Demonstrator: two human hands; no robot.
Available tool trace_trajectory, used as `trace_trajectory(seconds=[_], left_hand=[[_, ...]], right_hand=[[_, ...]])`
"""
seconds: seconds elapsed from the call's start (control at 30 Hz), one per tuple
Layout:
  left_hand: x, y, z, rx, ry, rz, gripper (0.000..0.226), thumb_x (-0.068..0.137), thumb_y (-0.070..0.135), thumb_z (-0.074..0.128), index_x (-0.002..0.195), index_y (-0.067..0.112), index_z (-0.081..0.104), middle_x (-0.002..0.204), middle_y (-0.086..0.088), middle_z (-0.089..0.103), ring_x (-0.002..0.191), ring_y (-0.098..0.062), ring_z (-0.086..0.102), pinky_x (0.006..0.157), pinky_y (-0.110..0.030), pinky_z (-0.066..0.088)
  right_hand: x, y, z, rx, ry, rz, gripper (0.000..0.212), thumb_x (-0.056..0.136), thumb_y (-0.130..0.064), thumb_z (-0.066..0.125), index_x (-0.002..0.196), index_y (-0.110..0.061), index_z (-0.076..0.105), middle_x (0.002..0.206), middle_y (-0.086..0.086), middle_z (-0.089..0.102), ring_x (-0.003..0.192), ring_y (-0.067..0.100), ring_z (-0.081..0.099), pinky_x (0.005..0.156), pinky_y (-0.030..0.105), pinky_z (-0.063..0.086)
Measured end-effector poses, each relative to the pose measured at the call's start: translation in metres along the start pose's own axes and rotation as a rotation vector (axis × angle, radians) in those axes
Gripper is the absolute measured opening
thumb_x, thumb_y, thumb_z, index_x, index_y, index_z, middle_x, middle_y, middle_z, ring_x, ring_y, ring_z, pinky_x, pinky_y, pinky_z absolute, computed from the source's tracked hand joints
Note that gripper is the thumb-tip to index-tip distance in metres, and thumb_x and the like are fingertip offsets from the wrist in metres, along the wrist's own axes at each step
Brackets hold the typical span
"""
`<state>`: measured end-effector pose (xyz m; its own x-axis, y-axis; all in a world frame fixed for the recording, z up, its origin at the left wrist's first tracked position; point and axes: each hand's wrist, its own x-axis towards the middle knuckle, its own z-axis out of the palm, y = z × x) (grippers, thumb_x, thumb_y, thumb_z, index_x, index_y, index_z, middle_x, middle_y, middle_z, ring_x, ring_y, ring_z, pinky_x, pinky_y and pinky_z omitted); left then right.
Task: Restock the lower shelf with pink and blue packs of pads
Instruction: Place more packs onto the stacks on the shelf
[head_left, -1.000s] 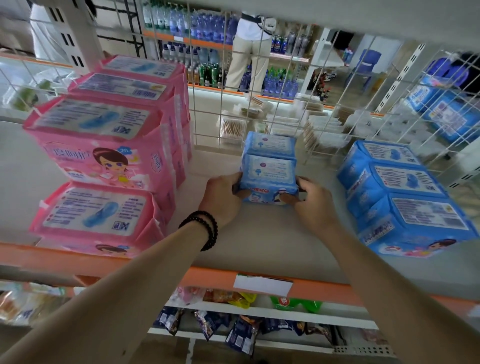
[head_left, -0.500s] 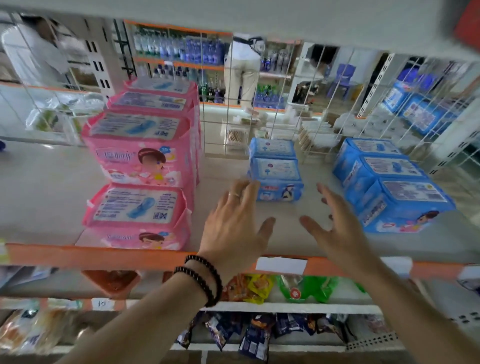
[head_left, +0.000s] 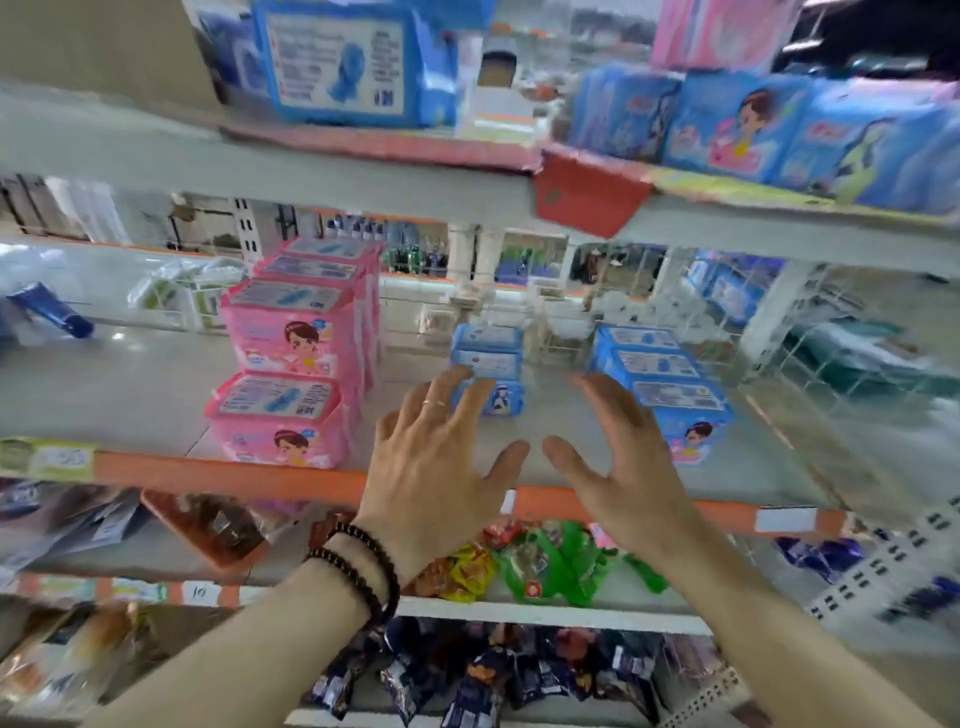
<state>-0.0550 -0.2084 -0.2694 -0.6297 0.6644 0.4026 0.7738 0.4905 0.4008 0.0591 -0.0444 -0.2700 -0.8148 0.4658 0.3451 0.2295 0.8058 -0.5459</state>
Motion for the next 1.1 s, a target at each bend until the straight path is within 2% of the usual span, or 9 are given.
trace_trajectory(seconds=[0.1, 0.2, 0.33, 0.5, 0.63, 0.8, 1.1], left_hand=[[-0.019, 0.044, -0.019, 0.019, 0.034, 0.061, 0.069, 0.088, 0.069, 0.034, 0.146, 0.031, 0.039, 0.155, 0.008, 0.034, 0.137, -0.021, 0.038, 0.106, -0.046, 0.037], [-0.03, 0.081, -0.041, 0.024, 0.102, 0.129, 0.068, 0.09, 0.068, 0.036, 0.147, 0.03, 0.042, 0.154, 0.006, 0.038, 0.14, -0.019, 0.039, 0.108, -0.048, 0.04], [-0.031, 0.123, -0.073, 0.009, 0.185, 0.206, 0.066, 0.092, 0.068, 0.036, 0.145, 0.03, 0.045, 0.152, 0.008, 0.04, 0.14, -0.017, 0.039, 0.109, -0.048, 0.039], [-0.019, 0.155, -0.105, -0.031, 0.257, 0.28, 0.06, 0.092, 0.071, 0.031, 0.143, 0.041, 0.037, 0.151, 0.016, 0.037, 0.138, -0.012, 0.037, 0.11, -0.046, 0.036], [-0.002, 0.167, -0.126, -0.008, 0.3, 0.347, 0.06, 0.092, 0.069, 0.033, 0.139, 0.035, 0.046, 0.148, 0.013, 0.044, 0.131, -0.016, 0.047, 0.101, -0.047, 0.043], [0.026, 0.166, -0.15, 0.013, 0.306, 0.411, 0.062, 0.092, 0.068, 0.034, 0.139, 0.03, 0.047, 0.145, 0.012, 0.045, 0.132, -0.016, 0.044, 0.104, -0.047, 0.041], [0.065, 0.148, -0.166, 0.058, 0.317, 0.452, 0.061, 0.091, 0.067, 0.037, 0.137, 0.028, 0.049, 0.143, 0.009, 0.047, 0.129, -0.018, 0.045, 0.102, -0.048, 0.042]], right_hand=[[-0.024, -0.004, -0.043, 0.028, 0.007, -0.014, 0.069, 0.091, -0.063, 0.052, 0.152, -0.044, 0.025, 0.162, -0.018, 0.017, 0.15, 0.003, 0.009, 0.123, 0.044, 0.017], [-0.043, -0.01, -0.084, 0.018, 0.081, -0.075, 0.076, 0.087, -0.074, 0.045, 0.153, -0.038, 0.031, 0.159, -0.015, 0.024, 0.149, 0.006, 0.015, 0.122, 0.043, 0.024], [-0.058, -0.024, -0.131, 0.009, 0.17, -0.15, 0.073, 0.084, -0.077, 0.041, 0.148, -0.044, 0.034, 0.156, -0.018, 0.028, 0.147, 0.002, 0.019, 0.119, 0.046, 0.028], [-0.055, -0.041, -0.178, 0.0, 0.273, -0.195, 0.063, 0.087, -0.072, 0.045, 0.144, -0.046, 0.039, 0.152, -0.024, 0.031, 0.144, -0.001, 0.026, 0.116, 0.046, 0.033], [-0.045, -0.052, -0.202, -0.058, 0.315, -0.208, 0.064, 0.089, -0.068, 0.046, 0.146, -0.041, 0.04, 0.152, -0.023, 0.034, 0.144, 0.003, 0.029, 0.115, 0.048, 0.034], [-0.024, -0.067, -0.22, -0.117, 0.353, -0.167, 0.071, 0.087, -0.07, 0.042, 0.148, -0.034, 0.04, 0.152, -0.016, 0.037, 0.142, 0.008, 0.032, 0.113, 0.046, 0.035], [0.002, -0.085, -0.223, -0.16, 0.373, -0.119, 0.074, 0.083, -0.073, 0.037, 0.148, -0.039, 0.036, 0.153, -0.021, 0.034, 0.142, 0.004, 0.027, 0.117, 0.032, 0.03]])
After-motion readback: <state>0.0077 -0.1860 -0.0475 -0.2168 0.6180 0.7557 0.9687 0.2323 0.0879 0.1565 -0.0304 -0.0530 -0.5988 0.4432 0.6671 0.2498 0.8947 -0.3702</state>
